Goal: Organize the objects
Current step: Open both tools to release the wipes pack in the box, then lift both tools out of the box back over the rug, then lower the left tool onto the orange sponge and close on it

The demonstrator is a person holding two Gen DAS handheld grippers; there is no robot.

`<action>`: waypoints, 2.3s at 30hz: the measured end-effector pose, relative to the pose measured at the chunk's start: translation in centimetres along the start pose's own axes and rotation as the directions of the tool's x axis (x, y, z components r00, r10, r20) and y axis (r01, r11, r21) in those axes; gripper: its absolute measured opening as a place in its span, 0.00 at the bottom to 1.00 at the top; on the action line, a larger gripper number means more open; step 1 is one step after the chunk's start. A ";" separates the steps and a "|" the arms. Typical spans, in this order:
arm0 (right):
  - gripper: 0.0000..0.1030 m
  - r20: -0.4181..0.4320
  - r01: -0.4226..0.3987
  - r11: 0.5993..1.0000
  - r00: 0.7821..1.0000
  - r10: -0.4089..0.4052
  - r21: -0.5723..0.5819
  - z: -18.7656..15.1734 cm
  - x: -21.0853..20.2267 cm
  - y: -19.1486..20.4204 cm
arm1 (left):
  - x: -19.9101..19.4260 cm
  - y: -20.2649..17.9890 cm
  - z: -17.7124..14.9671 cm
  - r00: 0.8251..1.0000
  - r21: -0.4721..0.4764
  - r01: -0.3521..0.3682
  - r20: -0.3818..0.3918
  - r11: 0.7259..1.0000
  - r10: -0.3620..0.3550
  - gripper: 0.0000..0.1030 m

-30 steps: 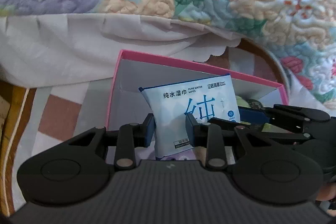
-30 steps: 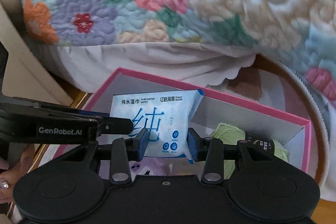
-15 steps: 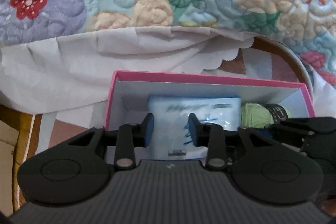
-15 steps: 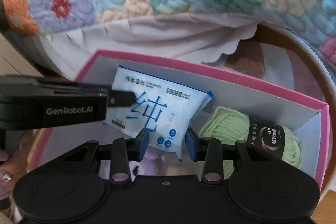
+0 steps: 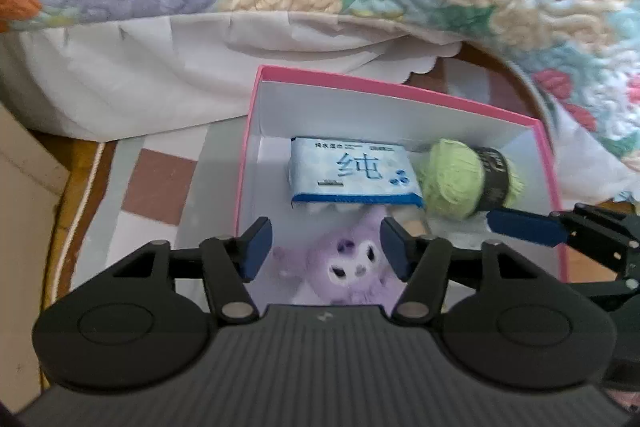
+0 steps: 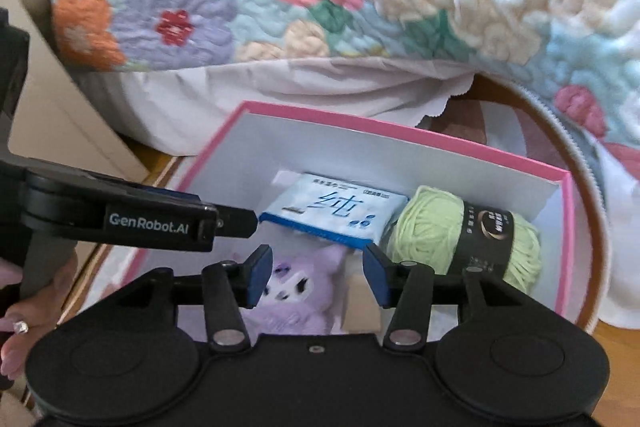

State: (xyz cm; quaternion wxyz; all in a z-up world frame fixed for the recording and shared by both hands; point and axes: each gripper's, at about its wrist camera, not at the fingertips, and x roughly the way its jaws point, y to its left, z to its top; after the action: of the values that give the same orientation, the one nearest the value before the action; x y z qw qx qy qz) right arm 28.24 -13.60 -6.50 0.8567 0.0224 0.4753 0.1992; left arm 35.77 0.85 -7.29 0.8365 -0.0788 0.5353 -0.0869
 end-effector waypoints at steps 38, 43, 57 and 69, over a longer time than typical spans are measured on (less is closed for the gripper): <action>0.85 -0.065 -0.103 0.968 0.994 0.090 -0.228 -13.6 -20.1 10.4 | -18.0 -2.8 -15.4 0.982 0.324 0.187 -0.096 0.927 -0.164 0.70; 0.85 -0.079 -0.124 0.968 0.991 0.109 -0.220 -16.8 -18.0 9.6 | -15.1 -2.9 -17.5 0.963 0.281 0.267 -0.112 0.922 -0.245 0.70; 0.85 -0.009 -0.068 0.973 0.998 0.068 -0.222 -22.5 -10.0 9.4 | -5.8 -1.7 -21.1 0.971 0.207 0.218 -0.142 0.954 -0.191 0.66; 0.84 -0.035 -0.012 0.979 0.999 0.005 -0.203 -24.7 -3.6 9.4 | -1.5 -0.3 -23.1 0.967 0.157 0.246 -0.111 0.957 -0.230 0.59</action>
State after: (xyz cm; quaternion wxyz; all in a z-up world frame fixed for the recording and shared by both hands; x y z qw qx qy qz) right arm 3.21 -9.96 -14.94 0.8453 -0.0668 0.4670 0.2507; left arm 14.17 0.05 -15.44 0.7982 -0.0673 0.5502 -0.2357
